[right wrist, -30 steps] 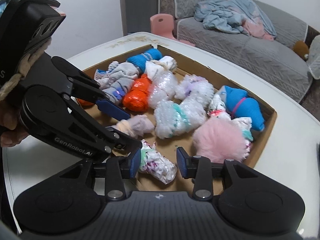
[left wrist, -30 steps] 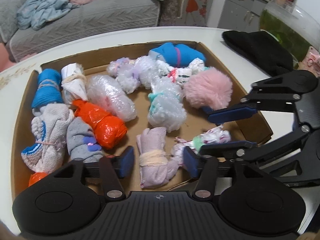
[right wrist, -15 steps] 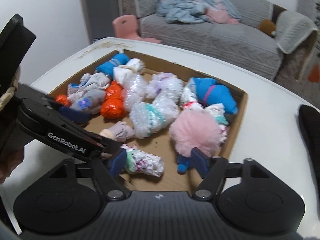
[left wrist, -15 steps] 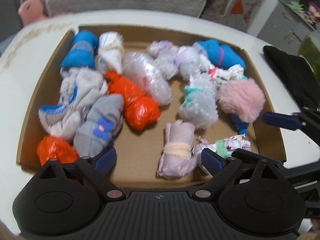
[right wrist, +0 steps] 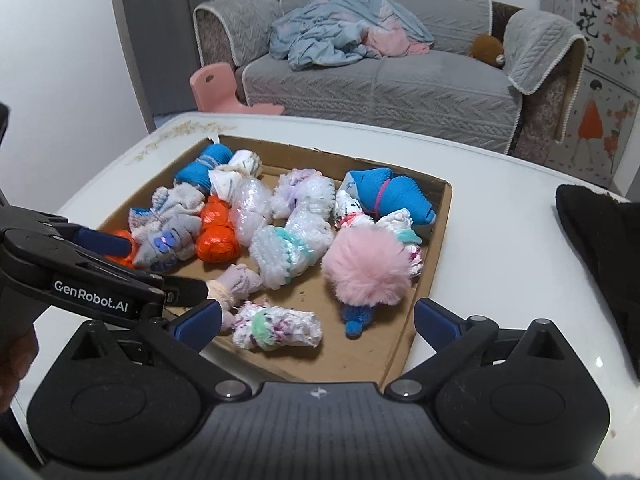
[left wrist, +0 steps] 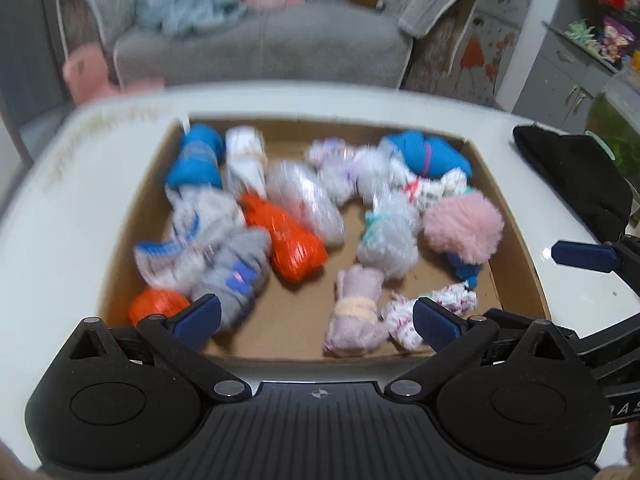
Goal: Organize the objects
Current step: 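Lift both grippers out of the tray and hold above it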
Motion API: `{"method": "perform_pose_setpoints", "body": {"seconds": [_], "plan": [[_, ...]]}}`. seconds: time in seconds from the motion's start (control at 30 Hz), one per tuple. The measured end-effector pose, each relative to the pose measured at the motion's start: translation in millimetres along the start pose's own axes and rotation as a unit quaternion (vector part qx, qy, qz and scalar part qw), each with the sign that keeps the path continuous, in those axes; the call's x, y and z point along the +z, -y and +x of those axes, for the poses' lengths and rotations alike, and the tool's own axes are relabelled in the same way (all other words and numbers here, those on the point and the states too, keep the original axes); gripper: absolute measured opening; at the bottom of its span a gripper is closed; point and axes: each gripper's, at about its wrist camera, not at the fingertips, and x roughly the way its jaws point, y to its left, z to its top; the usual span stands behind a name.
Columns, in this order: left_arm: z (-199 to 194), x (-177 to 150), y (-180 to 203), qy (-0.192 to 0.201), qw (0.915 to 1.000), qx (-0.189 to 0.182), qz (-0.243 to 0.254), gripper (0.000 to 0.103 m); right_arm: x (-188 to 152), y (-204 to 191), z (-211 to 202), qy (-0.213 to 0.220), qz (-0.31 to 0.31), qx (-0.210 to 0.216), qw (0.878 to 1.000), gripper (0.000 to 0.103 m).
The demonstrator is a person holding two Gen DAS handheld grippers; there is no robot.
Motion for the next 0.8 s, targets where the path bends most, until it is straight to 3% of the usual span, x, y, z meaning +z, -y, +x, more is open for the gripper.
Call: {"method": "perform_pose_setpoints", "body": {"seconds": [0.13,0.23,0.33,0.5,0.6,0.8], "plan": [[-13,-9,3,0.078,0.9959,0.044,0.014,0.102,-11,-3,-8,0.032,0.018,0.008,0.999,0.102],[-15,-13,2,0.119,0.9919,0.042,0.018,0.102,-16,-5,-9,0.041,0.021,0.009,0.999,0.102],[-10,-15,0,0.131,0.9899,0.05,0.018,0.102,-16,-7,-10,0.046,0.021,-0.002,0.999,0.102],[-20,-13,-4,0.134,0.9909,0.014,0.003,0.102,-17,-9,-4,0.051,0.03,-0.011,0.998,0.102],[-25,-17,-2,0.142,0.9891,0.037,0.015,0.102,-22,-13,2,0.042,0.03,-0.01,0.999,0.102],[-23,-19,2,0.134,0.9903,0.03,0.022,0.102,-24,-16,-2,0.039,0.036,-0.005,0.999,0.102]]}}
